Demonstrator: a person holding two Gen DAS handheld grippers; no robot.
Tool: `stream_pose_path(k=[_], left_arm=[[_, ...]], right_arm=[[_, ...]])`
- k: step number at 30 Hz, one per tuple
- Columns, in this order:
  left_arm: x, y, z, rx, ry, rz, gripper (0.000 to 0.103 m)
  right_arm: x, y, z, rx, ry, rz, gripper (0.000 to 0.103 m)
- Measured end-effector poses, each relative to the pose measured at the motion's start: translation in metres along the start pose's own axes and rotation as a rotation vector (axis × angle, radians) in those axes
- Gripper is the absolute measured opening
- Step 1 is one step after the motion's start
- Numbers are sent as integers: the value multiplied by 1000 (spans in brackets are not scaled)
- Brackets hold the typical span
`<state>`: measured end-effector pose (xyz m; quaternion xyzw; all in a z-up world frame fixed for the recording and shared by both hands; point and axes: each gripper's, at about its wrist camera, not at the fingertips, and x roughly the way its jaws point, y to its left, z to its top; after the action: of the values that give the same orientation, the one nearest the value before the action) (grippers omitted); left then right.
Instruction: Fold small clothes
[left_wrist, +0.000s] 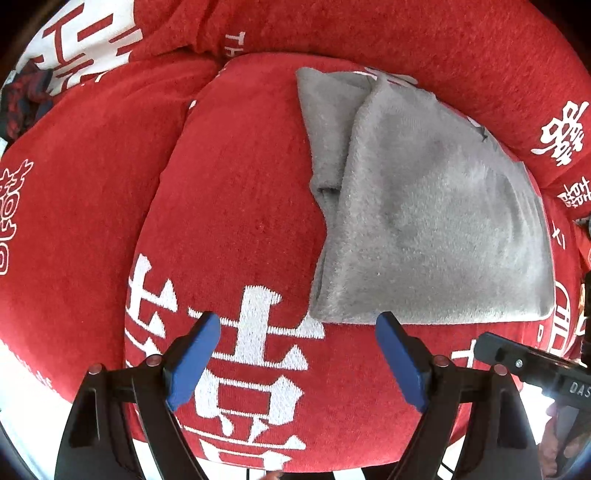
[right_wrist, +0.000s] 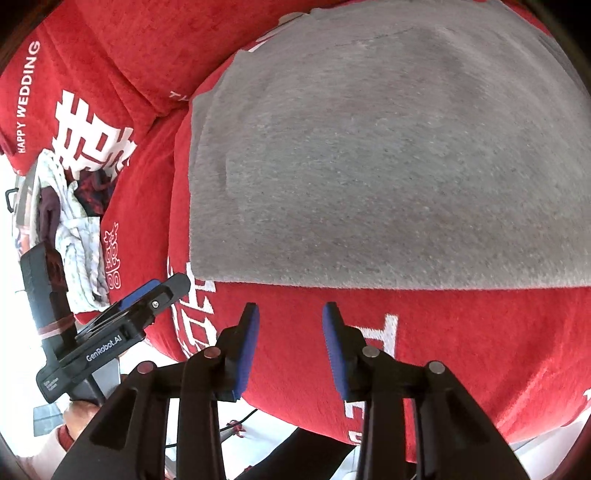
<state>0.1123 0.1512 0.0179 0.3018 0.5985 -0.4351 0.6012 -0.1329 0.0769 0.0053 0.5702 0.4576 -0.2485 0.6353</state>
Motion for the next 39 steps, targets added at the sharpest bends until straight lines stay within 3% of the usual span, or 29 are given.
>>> stream_pose_path(k=[1, 2, 7, 17, 22, 28, 33, 39], left_arm=[[2, -5, 3, -1, -1, 2, 91], [3, -6, 4, -2, 4, 1, 103], [2, -14, 3, 25, 12, 20, 103], [7, -28, 13, 35, 15, 129, 103], [14, -26, 20, 18, 56, 56, 103], [8, -19, 28, -2, 36, 14, 103], [8, -9, 43, -32, 24, -30, 103], [18, 10, 62, -136, 41, -166, 103]], right_arm=[[-2, -2, -1, 3, -4, 3, 49], [-3, -3, -2, 6, -8, 6, 51], [-9, -12, -4, 30, -28, 9, 64], [-18, -36, -9, 93, -54, 22, 64], [-18, -45, -12, 126, -67, 55, 64], [-6, -54, -14, 205, -60, 153, 64], [17, -53, -12, 297, -63, 318, 64], [56, -44, -5, 403, -85, 476, 64]])
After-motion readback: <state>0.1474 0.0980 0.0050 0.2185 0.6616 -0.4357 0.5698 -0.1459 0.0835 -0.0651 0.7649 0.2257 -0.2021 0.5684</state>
